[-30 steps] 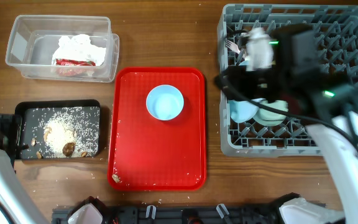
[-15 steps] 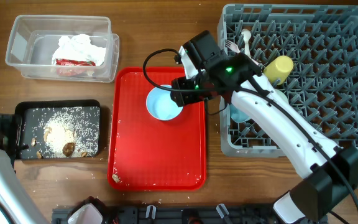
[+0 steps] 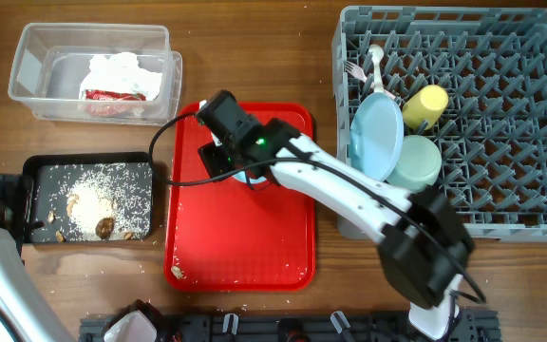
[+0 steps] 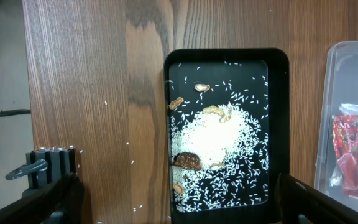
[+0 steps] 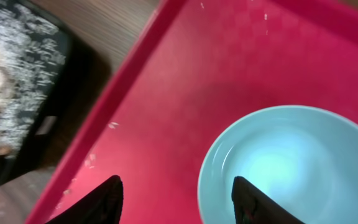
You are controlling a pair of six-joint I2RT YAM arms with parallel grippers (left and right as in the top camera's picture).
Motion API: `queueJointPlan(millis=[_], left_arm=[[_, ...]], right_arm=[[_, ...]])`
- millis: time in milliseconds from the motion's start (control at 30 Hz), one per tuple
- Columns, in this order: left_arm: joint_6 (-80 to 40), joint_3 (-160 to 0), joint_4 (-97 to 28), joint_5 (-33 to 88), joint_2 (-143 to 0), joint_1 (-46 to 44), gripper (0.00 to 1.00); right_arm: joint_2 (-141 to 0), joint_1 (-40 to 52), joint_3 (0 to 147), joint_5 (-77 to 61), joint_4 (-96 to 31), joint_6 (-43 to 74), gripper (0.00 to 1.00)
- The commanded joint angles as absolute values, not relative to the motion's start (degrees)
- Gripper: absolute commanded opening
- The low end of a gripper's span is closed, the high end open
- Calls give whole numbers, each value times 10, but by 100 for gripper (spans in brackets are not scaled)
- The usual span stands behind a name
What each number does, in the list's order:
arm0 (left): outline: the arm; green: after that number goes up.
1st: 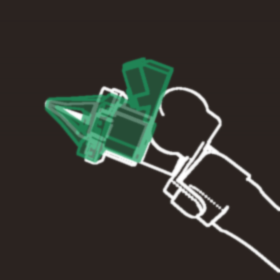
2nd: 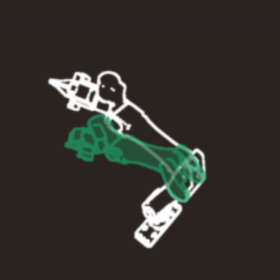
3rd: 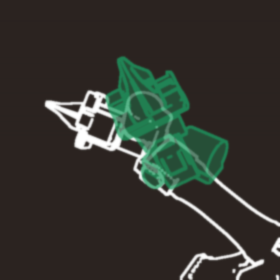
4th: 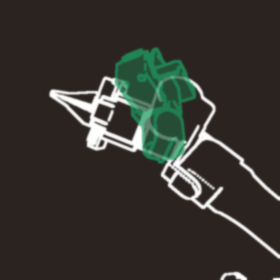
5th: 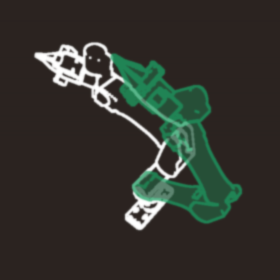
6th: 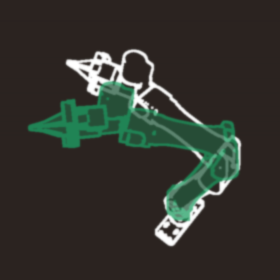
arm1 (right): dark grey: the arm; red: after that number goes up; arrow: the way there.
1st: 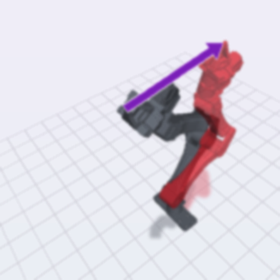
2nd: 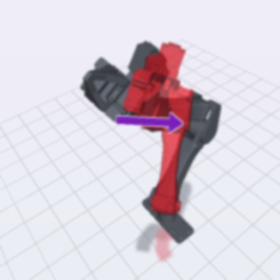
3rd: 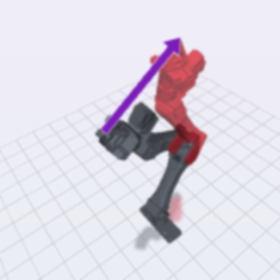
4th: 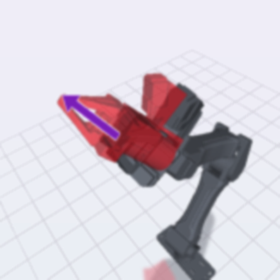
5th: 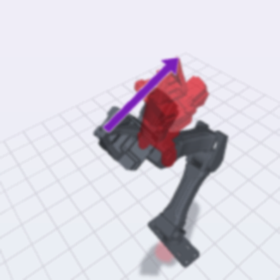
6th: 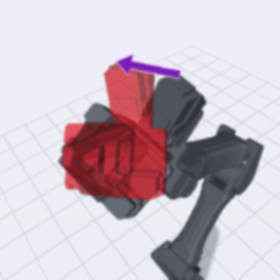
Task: Sort waste into correct bins and load items into the dishwasher rack
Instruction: 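Grasp the small blue bowl rim and lift it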
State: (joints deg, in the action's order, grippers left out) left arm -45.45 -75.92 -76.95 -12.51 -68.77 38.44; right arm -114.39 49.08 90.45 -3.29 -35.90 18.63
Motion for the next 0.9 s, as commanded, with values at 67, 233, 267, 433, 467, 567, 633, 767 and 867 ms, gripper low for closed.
queueJointPlan(millis=[67,233,267,433,467,567,633,767,867], left_arm=[[-450,-761,-770,-124,-685,388,100],[-450,-761,-770,-124,-685,388,100],[-450,-761,-770,-124,-685,388,100],[-450,-761,-770,-124,-685,388,100],[-450,-761,-770,-124,-685,388,100],[-450,-761,-770,-124,-685,388,100],[-450,-761,-770,-124,-685,388,100],[-450,-761,-770,-124,-685,388,100],[-450,-761,-770,-124,-685,388,100]], right_arm=[[-1195,498,907,-9,-348,182,57],[-1229,533,907,67,-356,202,51],[-1232,538,907,81,-357,212,49],[-1245,542,907,101,-360,230,36],[-1245,542,907,104,-361,231,32],[-1245,542,910,102,-367,245,18],[-1242,542,927,97,-384,246,9],[-1213,540,966,90,-418,261,4],[-1154,527,987,90,-438,270,4]])
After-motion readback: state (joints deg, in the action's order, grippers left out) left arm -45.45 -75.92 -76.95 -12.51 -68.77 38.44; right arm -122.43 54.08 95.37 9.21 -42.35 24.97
